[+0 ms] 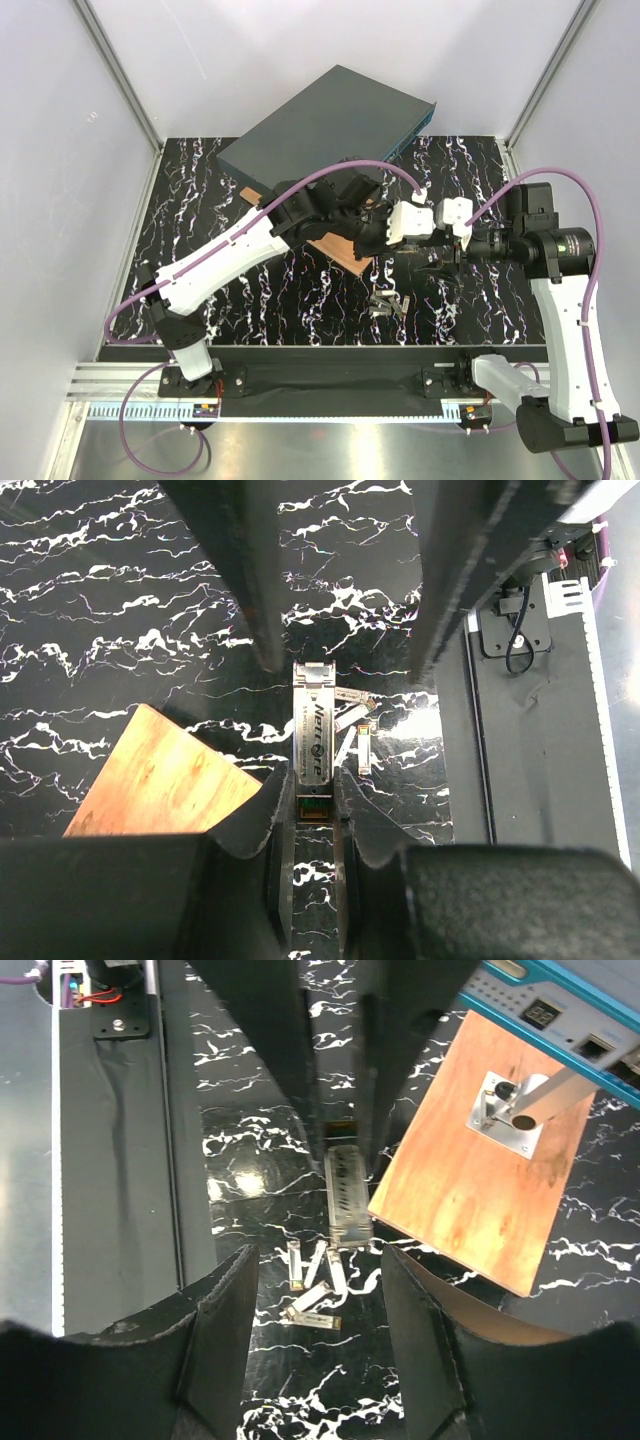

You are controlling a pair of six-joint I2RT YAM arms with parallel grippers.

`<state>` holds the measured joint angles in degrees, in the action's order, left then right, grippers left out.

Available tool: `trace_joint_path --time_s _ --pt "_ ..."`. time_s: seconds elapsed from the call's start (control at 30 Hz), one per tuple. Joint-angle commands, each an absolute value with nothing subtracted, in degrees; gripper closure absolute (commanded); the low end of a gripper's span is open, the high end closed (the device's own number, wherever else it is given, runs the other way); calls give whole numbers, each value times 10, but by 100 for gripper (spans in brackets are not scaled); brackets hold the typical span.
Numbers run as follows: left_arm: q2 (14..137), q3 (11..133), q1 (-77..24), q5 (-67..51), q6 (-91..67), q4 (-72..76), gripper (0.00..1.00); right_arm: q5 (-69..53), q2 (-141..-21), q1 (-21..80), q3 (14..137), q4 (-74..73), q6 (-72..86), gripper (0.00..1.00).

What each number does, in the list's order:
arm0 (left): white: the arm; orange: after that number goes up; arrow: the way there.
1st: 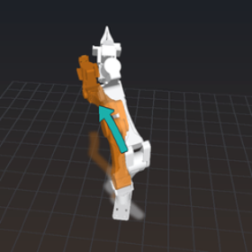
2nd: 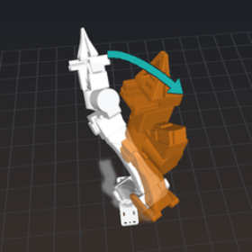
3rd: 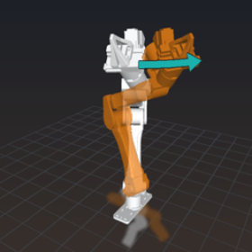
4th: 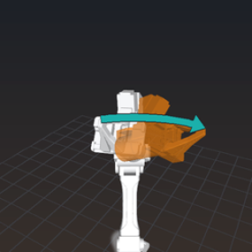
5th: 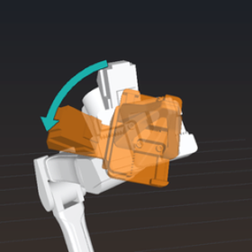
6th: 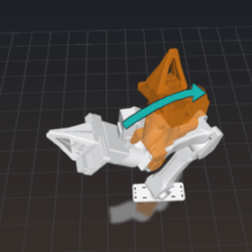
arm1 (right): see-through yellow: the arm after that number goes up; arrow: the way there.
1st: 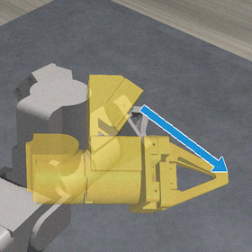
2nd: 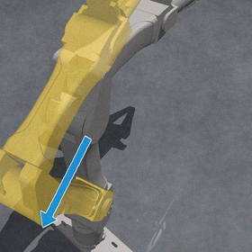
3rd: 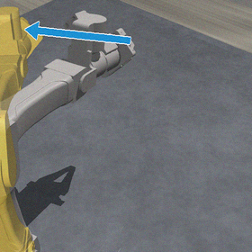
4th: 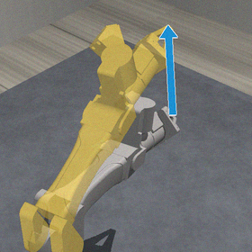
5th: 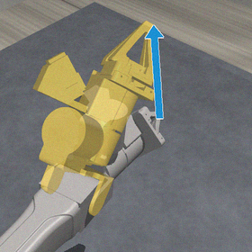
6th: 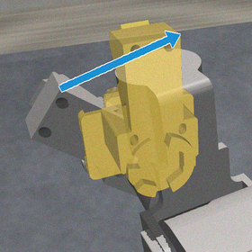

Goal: Insert the plug into the switch port

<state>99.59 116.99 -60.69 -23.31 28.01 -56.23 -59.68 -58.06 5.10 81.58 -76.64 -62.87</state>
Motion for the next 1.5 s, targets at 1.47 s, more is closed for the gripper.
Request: trace_joint_path --time_s 1.47 --pt "972 1163 -611 -290 292 -548 100 -629 -540 71 777 -700 -561 55"
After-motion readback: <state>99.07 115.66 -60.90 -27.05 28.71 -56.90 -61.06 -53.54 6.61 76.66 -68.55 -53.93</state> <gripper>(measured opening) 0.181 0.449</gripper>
